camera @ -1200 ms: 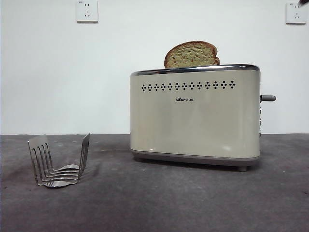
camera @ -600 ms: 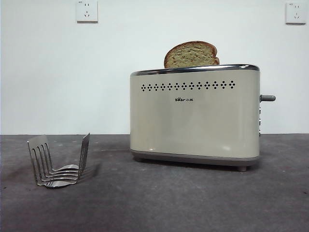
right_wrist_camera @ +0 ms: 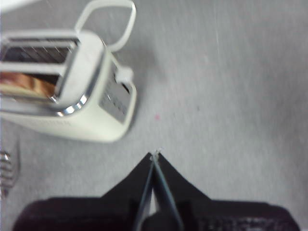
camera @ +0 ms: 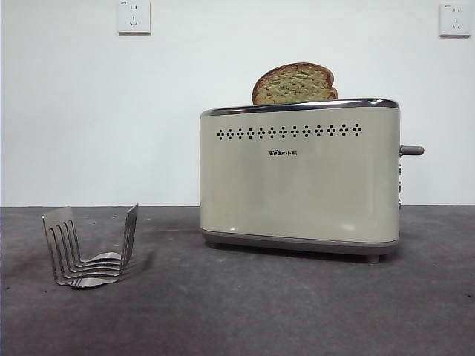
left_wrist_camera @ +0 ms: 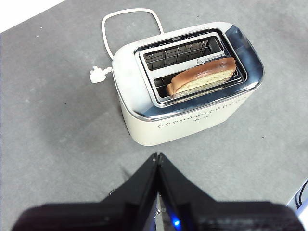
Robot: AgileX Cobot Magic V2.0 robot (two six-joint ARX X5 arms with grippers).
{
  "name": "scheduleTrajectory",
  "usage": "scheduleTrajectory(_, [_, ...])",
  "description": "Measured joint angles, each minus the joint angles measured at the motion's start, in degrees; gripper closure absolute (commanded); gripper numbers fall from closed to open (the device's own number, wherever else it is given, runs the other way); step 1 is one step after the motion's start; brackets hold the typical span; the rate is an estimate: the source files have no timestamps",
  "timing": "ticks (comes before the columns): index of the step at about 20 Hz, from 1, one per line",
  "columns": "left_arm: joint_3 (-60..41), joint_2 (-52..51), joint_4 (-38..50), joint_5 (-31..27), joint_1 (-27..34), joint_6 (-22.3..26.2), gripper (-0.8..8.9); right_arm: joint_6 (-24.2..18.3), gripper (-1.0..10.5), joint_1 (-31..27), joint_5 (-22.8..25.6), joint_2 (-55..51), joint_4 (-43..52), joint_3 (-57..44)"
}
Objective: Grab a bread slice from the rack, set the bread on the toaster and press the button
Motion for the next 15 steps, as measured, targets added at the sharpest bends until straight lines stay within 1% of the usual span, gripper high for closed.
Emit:
scheduleTrajectory(4, [0.0, 0.0, 0.0, 0.1, 0.0, 0.0, 8.17, 0.0, 9.5, 0.0, 0.0, 4.8, -0.3, 0.0])
scheduleTrajectory(7, [0.0, 0.0, 0.0, 0.0, 1.4, 0.1, 8.16, 0.0, 9.5, 0.0, 0.0, 9.3, -0.1, 0.0])
scheduleTrajectory(9, [0.0, -0.1, 0.0, -0.4, 2.5, 3.2, 8.16, 0.0, 9.5, 0.0, 0.0, 12.2, 0.0, 0.0])
scheduleTrajectory(10, [0.0, -0.3, 0.0, -0.3, 3.8, 5.9, 8.16, 0.0, 9.5, 0.0, 0.0, 13.9, 0.1, 0.0])
scheduleTrajectory(12, [-0.6, -1.2, 0.2, -0.2, 7.3, 9.2, 8.16, 0.0, 9.5, 0.0, 0.0, 16.9, 1.1, 0.0])
scheduleTrajectory(13, [-2.1, -2.3, 0.4, -0.3, 8.8, 9.7, 8.17, 0.0, 9.5, 0.0, 0.0, 18.0, 1.9, 0.0])
scheduleTrajectory(15, [-9.1, -6.4, 1.0, -0.2, 11.1, 10.6, 8.16, 0.0, 9.5, 0.0, 0.0, 20.3, 4.2, 0.0])
